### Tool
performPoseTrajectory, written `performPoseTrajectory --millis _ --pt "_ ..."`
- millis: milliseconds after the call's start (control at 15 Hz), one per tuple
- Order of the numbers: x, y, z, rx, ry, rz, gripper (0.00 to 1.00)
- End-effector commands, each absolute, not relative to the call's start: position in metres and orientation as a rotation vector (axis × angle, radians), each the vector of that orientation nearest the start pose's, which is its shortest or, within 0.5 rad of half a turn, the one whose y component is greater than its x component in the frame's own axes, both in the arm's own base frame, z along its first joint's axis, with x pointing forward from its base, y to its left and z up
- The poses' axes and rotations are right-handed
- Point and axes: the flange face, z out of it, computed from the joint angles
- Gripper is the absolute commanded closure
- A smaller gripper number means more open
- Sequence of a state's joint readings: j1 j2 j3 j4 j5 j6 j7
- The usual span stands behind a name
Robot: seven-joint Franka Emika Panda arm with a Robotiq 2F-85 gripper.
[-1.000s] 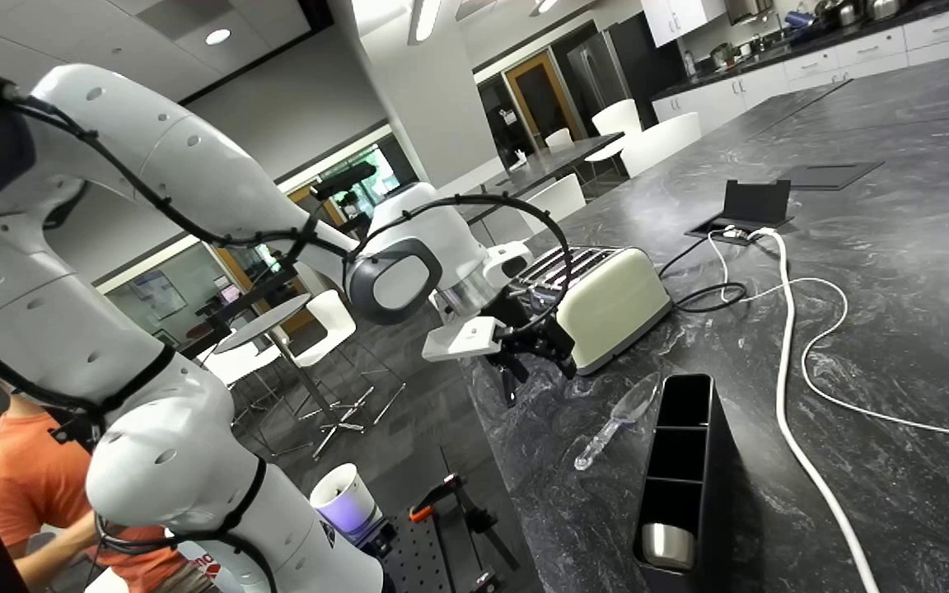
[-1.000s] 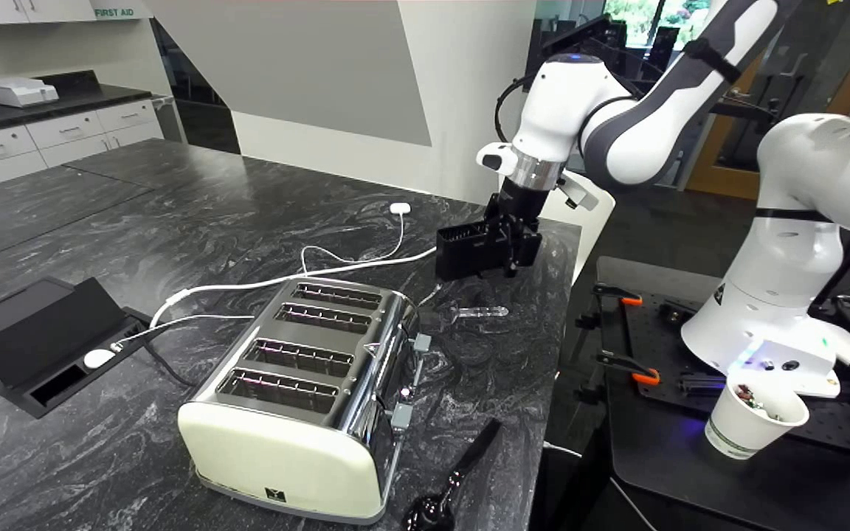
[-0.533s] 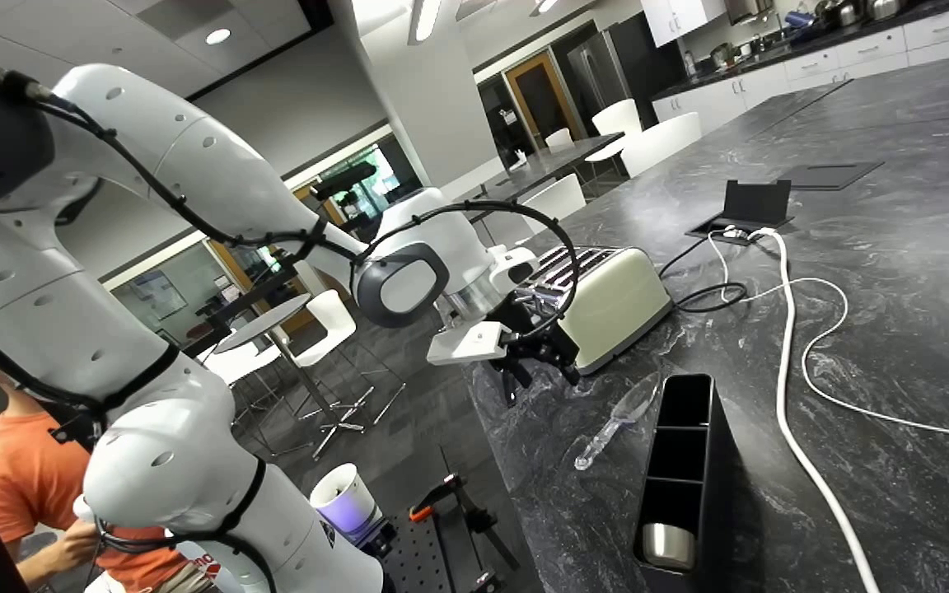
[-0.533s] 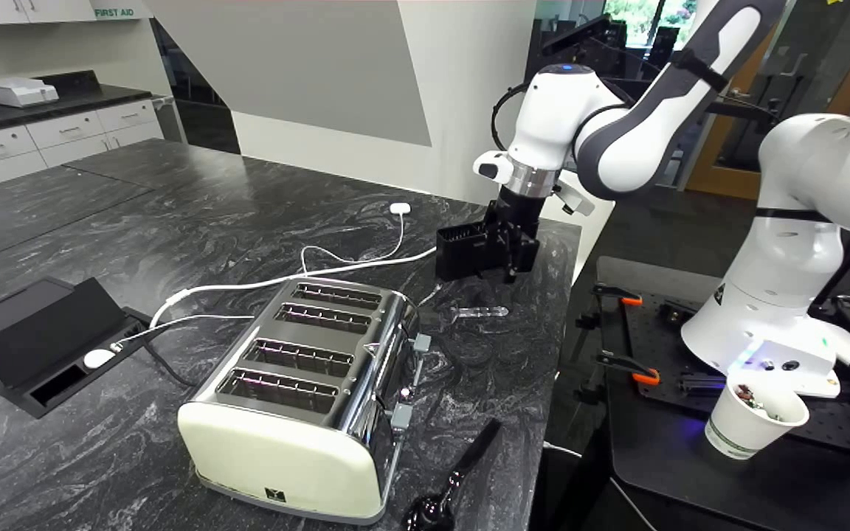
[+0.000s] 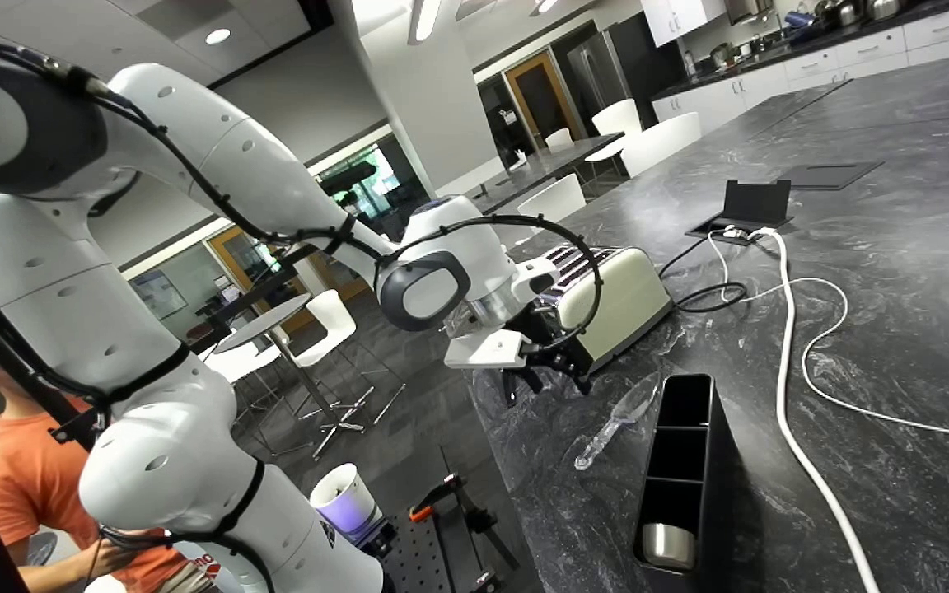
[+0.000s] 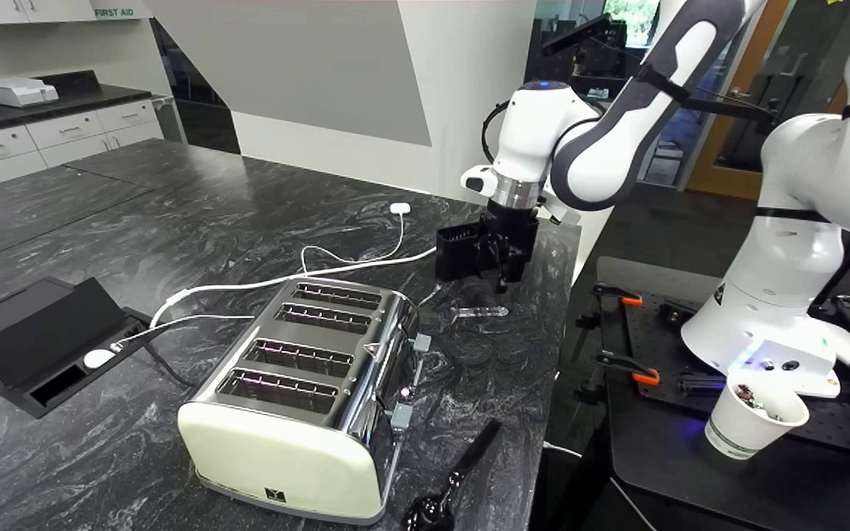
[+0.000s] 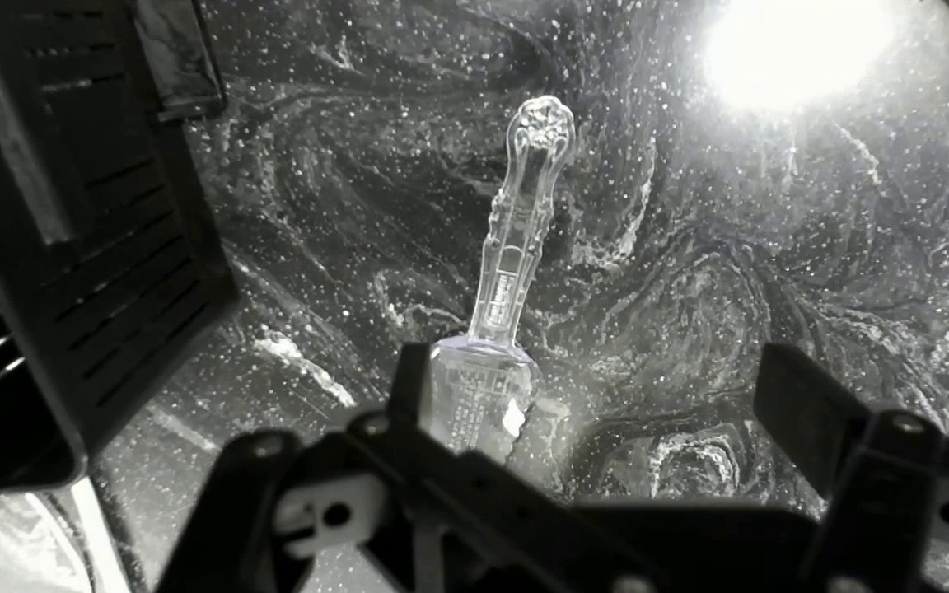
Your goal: Put the cake slicer and the spoon in the black basket respectively then move the basket slightly away from you
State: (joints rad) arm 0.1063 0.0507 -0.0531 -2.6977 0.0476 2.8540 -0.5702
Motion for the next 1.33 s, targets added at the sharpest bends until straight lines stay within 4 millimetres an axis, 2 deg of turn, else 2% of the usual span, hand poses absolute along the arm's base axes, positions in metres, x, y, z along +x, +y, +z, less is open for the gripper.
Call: performPoseTrajectory --millis 0,267,667,1267 --pt "0.442 0.015 0.203 -3.012 -0.907 -0.158 0.00" --pt "0.457 0.012 0.182 -2.998 -0.905 -0.120 0.00" --pt "0.475 0.011 0.155 -2.984 -0.886 -0.175 0.00" --pt "0.481 0.000 0.129 -2.976 -0.910 -0.110 0.00"
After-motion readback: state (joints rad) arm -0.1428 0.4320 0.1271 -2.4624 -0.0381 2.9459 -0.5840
